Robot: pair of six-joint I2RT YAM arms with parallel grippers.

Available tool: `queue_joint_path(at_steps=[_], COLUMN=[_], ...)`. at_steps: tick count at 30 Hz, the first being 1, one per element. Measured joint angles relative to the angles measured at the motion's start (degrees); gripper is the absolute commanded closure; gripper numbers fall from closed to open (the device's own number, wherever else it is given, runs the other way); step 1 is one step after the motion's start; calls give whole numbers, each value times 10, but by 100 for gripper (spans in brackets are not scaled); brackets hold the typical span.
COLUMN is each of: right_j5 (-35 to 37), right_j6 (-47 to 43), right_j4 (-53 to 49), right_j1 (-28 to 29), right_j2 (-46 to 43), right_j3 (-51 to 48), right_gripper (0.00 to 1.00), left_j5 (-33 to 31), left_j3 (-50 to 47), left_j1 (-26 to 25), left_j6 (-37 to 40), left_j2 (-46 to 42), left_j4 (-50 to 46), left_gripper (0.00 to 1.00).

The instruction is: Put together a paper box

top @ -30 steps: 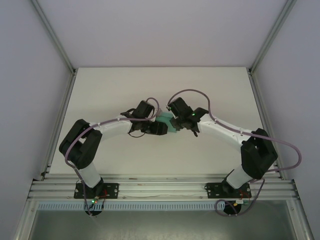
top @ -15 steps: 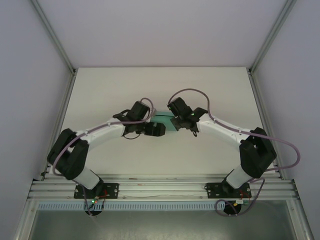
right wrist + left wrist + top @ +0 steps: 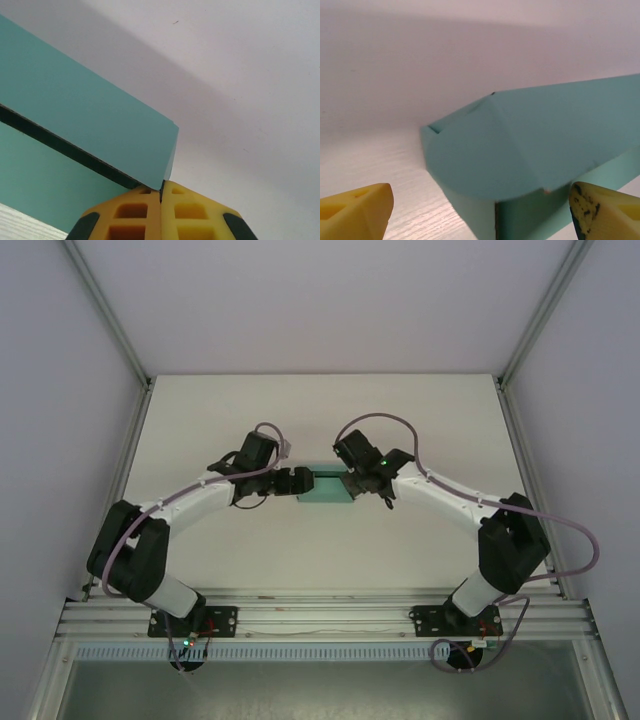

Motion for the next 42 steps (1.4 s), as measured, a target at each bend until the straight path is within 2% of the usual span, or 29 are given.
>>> queue_joint_path(at_steps=[4, 7, 12, 20, 30, 36, 42], right_j5=[-7, -12, -31, -127, -211, -250, -264], right_j6=[10, 15, 29, 90, 131, 183, 252], right_j4=[-12, -22, -57, -158, -282, -287, -248], right_j1=[0, 0, -7, -54, -74, -90, -93], right_j2=[0, 7, 22, 66, 105, 113, 94], right_j3=[7, 17, 49, 142, 229, 234, 198], right_gripper=[100, 100, 100, 100, 100, 100, 100], left_j5=[16, 16, 30, 11, -19, -33, -37], left_j3=[-10, -15, -14, -3, -3, -3, -9], left_j1=[0, 0, 0, -2, -18, -24, -26], left_j6=[0, -4, -9, -11, -10, -11, -18], left_j2=[-2, -1, 23, 42, 43, 42, 41], left_j4=[22, 25, 55, 81, 88, 94, 103], left_gripper=[11, 20, 26, 27, 29, 29, 29])
